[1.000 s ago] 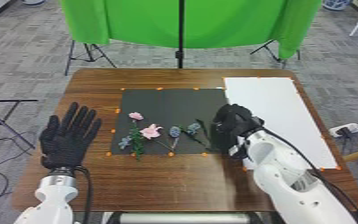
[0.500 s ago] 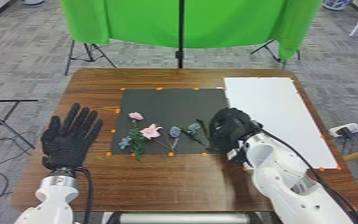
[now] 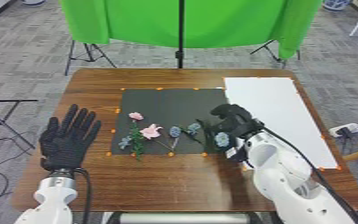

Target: Arrange flowers

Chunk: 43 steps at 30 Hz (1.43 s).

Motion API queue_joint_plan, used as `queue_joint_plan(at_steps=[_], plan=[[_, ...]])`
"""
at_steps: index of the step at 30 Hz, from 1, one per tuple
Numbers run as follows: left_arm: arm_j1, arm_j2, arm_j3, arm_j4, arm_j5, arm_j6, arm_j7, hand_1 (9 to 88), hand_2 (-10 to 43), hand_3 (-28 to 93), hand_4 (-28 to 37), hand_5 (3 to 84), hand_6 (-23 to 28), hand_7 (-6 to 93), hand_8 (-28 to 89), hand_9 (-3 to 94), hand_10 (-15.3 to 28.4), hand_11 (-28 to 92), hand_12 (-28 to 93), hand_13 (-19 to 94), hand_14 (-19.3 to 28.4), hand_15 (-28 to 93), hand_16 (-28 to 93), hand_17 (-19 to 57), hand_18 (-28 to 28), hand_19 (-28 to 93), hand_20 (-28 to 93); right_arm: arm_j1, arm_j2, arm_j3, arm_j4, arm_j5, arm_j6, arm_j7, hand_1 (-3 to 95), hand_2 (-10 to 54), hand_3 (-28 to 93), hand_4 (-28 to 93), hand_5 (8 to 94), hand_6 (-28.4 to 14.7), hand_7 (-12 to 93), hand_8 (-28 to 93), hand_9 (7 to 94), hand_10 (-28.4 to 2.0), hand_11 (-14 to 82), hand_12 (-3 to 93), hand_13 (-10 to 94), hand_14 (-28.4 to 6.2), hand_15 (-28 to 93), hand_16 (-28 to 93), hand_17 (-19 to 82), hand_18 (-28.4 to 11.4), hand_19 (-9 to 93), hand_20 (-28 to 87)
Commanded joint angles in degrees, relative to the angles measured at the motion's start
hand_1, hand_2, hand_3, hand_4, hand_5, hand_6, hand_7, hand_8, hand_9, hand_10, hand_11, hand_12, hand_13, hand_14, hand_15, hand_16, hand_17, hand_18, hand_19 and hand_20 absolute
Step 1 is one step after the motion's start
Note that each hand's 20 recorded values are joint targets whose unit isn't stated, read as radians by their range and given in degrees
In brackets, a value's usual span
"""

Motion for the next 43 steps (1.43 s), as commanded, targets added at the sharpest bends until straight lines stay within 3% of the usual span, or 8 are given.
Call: queue_joint_plan(at_steps=[1, 6, 11, 17, 18, 21, 36, 43], plan=[[-0.1, 0.11, -0.62, 0.67, 1.00, 0.33, 1.14, 27.0, 16.5, 76, -28.3, 43.1, 9.6, 12.1, -10, 36.9, 15.7, 19, 9, 28, 15.9, 32, -7, -7.8, 13.9, 32, 10, -1.8, -2.3, 9.6, -2.3, 17.8, 4.4, -2.8, 31.4, -5.5, 84, -28, 48.1, -4.3, 14, -13, 47.2, -17.3, 13.8, 14.2, 49, -14.3, 51, 12, 21, -20.7, 70, 25], [-0.2, 0.76, -2.23, 0.65, 3.06, 0.15, 2.68, 26.9, 16.6, 76, -28.3, 43.1, 9.4, 11.9, -10, 36.9, 15.4, 18, 8, 28, 15.3, 31, -7, -7.8, 13.9, 31, 10, -5.5, -3.2, 18.6, -4.5, 39.8, 7.9, -4.9, 26.5, 0.8, 83, -28, 45.4, -4.3, 13, -12, 40.8, -15.6, 9.6, 12.7, 41, -15.6, 33, 13, 16, -20.2, 58, 21], [0.7, 0.91, -4.36, 0.20, 3.16, 0.95, 3.46, 26.4, 16.5, 76, -28.3, 40.9, 8.0, 9.3, -11, 35.7, 13.6, 14, 7, 26, 13.5, 25, -8, -7.7, 13.7, 31, 10, -8.0, -3.8, 22.1, -4.6, 57.4, 16.3, -10.0, 21.2, 3.2, 83, -28, 43.9, -3.0, 13, -12, 38.7, -14.6, 7.1, 11.1, 38, -16.0, 21, 17, 14, -19.8, 49, 20], [2.5, 0.57, -6.97, -0.10, 3.87, -0.52, 3.80, 26.3, 16.1, 76, -28.3, 39.1, 7.0, 8.8, -11, 32.1, 12.5, 12, 4, 22, 11.2, 18, -8, -7.2, 12.5, 29, 9, -10.8, -6.2, 24.7, -5.6, 63.2, 13.3, -13.8, 17.7, 4.1, 83, -28, 42.5, -1.2, 11, -11, 39.1, -13.6, 4.6, 10.3, 36, -14.2, 11, 19, 14, -18.6, 39, 20], [3.0, 0.36, -7.59, 0.17, 5.05, -1.64, 3.91, 26.3, 16.0, 76, -28.3, 39.1, 7.0, 8.8, -11, 32.0, 12.5, 12, 4, 22, 11.0, 18, -7, -7.1, 12.4, 29, 9, -11.2, -6.5, 24.7, -6.2, 63.2, 13.5, -13.4, 17.4, 4.2, 83, -28, 41.3, -1.3, 11, -11, 39.1, -13.5, 4.5, 10.4, 36, -14.1, 11, 19, 14, -18.5, 38, 20], [4.3, -0.60, -9.49, -0.42, 7.18, -0.55, 4.69, 25.5, 14.7, 76, -28.3, 39.3, 7.1, 8.6, -11, 33.1, 12.6, 13, 4, 22, 10.4, 16, -7, -6.6, 12.2, 27, 8, -11.9, -7.5, 25.4, -7.4, 63.2, 10.5, -13.6, 16.0, 4.8, 83, -28, 38.7, -2.1, 10, -11, 39.5, -14.1, 4.4, 10.5, 36, -14.5, 11, 19, 14, -18.3, 36, 19], [3.6, 1.51, -11.63, -1.40, 7.91, -1.42, 5.84, 25.8, 14.8, 76, -28.3, 40.3, 7.0, 8.4, -10, 34.5, 12.4, 12, 5, 23, 10.0, 15, -6, -6.8, 12.2, 27, 9, -12.9, -8.4, 26.1, -10.9, 62.6, 7.6, -14.3, 15.6, 5.9, 83, -28, 40.3, -2.2, 9, -11, 40.0, -14.2, 4.0, 10.6, 35, -14.5, 10, 19, 15, -18.1, 34, 20], [4.4, 1.22, -12.33, -1.93, 7.77, -1.33, 6.25, 26.0, 14.8, 75, -28.3, 40.7, 6.9, 8.2, -10, 34.7, 12.4, 12, 5, 23, 10.4, 16, -6, -7.0, 12.4, 27, 9, -12.3, -7.8, 26.7, -11.9, 62.8, 6.8, -14.6, 15.9, 6.1, 83, -28, 40.6, -2.4, 9, -11, 40.1, -14.0, 4.0, 10.6, 34, -14.6, 10, 19, 14, -18.1, 33, 21]])
